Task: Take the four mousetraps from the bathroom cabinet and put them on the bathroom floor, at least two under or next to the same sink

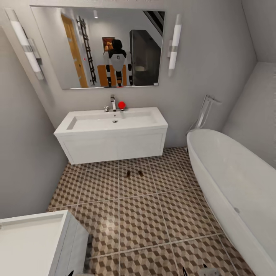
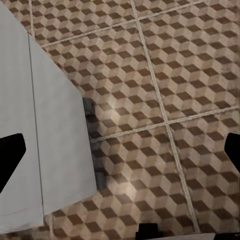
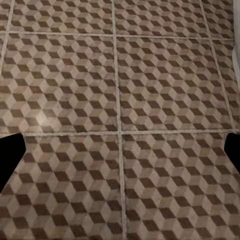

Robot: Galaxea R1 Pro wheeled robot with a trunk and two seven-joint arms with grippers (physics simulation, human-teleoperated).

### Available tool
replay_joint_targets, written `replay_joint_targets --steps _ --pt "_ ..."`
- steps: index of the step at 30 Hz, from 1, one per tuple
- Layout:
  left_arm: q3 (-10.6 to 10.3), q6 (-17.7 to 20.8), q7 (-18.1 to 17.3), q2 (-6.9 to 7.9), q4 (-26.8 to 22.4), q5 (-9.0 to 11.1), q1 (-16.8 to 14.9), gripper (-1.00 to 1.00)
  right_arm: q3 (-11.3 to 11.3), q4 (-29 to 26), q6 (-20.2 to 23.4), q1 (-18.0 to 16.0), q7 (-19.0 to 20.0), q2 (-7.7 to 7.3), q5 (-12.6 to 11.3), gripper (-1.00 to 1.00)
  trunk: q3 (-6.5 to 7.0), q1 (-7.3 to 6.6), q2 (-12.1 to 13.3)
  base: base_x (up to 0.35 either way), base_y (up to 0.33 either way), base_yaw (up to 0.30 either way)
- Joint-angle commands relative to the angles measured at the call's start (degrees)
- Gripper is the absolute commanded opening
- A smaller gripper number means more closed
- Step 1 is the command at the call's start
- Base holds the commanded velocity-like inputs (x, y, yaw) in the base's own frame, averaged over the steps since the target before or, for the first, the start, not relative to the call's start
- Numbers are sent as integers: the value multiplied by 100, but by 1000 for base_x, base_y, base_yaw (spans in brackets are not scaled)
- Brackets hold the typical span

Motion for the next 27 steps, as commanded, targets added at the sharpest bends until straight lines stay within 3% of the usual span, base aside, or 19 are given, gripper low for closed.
replay_joint_targets --steps 1,13,27 --pt "-48 -34 14 -5 23 37 -9 100 52 3 -15 -4 -14 -1 -49 100 -11 0 -12 -335 0 0" --pt "-51 -34 14 -7 23 37 8 100 52 3 -8 -4 -20 7 -51 100 -11 0 -12 -317 0 87" --pt "-49 -32 14 -35 24 37 21 100 52 3 -6 -4 -23 8 -53 100 -10 0 -12 -43 0 278"
